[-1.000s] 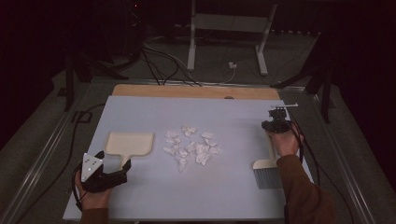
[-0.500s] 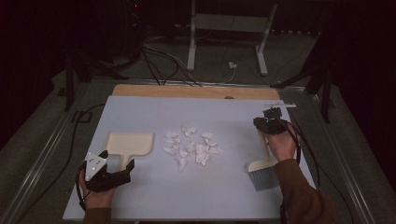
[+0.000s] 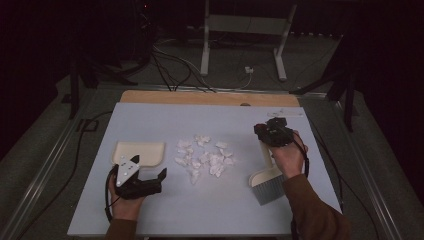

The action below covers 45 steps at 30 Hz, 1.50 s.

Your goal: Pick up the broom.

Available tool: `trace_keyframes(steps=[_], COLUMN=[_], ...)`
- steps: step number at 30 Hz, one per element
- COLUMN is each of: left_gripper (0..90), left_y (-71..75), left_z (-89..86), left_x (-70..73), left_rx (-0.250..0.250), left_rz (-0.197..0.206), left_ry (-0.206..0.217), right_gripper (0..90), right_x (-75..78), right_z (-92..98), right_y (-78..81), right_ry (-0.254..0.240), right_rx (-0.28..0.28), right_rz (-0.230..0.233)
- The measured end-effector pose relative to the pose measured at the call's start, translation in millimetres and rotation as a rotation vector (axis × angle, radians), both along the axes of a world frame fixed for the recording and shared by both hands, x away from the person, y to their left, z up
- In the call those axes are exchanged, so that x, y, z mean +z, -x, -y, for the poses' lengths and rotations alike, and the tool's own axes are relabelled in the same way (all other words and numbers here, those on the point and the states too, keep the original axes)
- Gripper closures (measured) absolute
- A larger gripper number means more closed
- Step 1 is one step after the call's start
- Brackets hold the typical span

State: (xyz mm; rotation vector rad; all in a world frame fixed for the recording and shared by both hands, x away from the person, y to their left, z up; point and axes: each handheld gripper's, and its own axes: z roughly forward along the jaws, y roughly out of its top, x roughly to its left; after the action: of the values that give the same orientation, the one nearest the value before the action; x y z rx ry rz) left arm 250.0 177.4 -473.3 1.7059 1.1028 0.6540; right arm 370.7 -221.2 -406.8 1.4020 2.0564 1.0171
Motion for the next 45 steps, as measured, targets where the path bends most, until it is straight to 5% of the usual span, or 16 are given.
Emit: trace_keyframes(steps=[11,23,31,38,42,45], left_gripper=[0.5,4.2,8.4,22.7,53.4,60.3], left_y=[-14.0,-22.8,-22.8,-26.5,-27.9,-27.3], left_z=[58.4,112.1,141.2,156.5,158.8,162.4], left_x=[2.4,-8.9,-12.2,-22.5,-25.7,-26.8], left_rx=[-0.124,-0.258,-0.359,-0.417,-0.470,-0.489], left_rz=[-0.013,-0.092,-0.146,-0.230,-0.266,-0.279], left_ry=[0.016,0.055,0.040,0.035,0.026,0.005], right_gripper=[71.2,71.1,71.1,71.1,71.0,70.9], right_x=[8.7,22.8,29.6,32.1,32.5,32.2], right_z=[-33.5,-61.6,-73.1,-75.8,-75.0,-74.6], right_y=[12.8,29.8,34.9,36.8,36.8,36.0], right_ry=[-0.063,-0.119,-0.127,-0.138,-0.137,-0.139], right_rx=[0.069,0.132,0.148,0.154,0.158,0.166], right_rz=[0.029,0.058,0.079,0.081,0.078,0.077])
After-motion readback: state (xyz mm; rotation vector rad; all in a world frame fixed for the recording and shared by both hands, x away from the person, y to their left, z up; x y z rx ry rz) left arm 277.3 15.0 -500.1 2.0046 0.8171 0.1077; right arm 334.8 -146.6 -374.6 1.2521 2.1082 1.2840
